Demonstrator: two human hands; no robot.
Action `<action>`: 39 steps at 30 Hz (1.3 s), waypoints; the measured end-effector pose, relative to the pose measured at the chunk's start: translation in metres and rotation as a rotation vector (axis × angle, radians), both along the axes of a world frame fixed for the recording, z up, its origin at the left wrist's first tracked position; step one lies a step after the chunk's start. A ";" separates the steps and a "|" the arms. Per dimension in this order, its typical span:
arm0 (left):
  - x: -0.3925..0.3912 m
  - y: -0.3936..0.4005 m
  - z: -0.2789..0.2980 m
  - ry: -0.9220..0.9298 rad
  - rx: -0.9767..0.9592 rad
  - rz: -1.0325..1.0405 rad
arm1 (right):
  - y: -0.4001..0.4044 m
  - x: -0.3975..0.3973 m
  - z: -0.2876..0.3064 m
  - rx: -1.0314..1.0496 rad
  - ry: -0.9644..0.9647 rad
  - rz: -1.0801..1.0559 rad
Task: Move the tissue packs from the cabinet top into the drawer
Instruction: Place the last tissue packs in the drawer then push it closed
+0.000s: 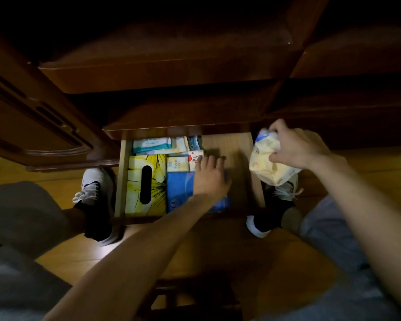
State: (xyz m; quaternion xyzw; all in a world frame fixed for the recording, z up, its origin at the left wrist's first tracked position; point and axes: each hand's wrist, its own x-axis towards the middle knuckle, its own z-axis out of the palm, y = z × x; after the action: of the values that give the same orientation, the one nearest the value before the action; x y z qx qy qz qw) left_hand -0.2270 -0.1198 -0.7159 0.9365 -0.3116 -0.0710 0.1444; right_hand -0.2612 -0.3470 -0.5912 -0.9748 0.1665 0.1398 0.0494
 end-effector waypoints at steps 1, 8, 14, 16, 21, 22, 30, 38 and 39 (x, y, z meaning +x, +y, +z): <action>0.005 0.011 0.005 0.056 -0.138 0.024 | 0.011 0.003 0.005 -0.024 -0.006 0.080; 0.016 0.058 0.054 1.217 -0.612 0.096 | 0.085 0.025 0.020 0.496 0.058 0.238; 0.008 0.055 0.051 1.228 -0.888 0.270 | 0.094 0.014 0.000 0.644 -0.104 -0.025; 0.010 0.056 0.053 1.261 -0.997 0.393 | 0.094 0.010 -0.009 0.671 -0.151 -0.210; 0.011 0.046 0.057 1.381 -0.912 0.363 | 0.099 -0.011 -0.032 0.833 0.063 -0.168; 0.011 0.041 0.058 1.367 -0.893 0.371 | 0.098 -0.010 -0.033 0.838 0.052 -0.133; 0.018 -0.004 0.051 1.107 -0.959 0.668 | 0.073 -0.003 -0.035 1.002 0.033 -0.554; 0.027 -0.029 0.030 1.044 -0.699 0.749 | 0.064 0.000 -0.059 1.039 -0.008 -0.662; 0.029 -0.028 0.029 1.060 -0.679 0.725 | 0.062 0.003 -0.064 0.994 -0.032 -0.669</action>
State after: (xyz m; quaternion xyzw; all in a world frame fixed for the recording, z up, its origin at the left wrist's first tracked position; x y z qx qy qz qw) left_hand -0.1984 -0.1475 -0.6864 0.7242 0.1255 -0.3624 0.5731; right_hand -0.2587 -0.2851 -0.6552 -0.7315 0.3785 0.1631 0.5431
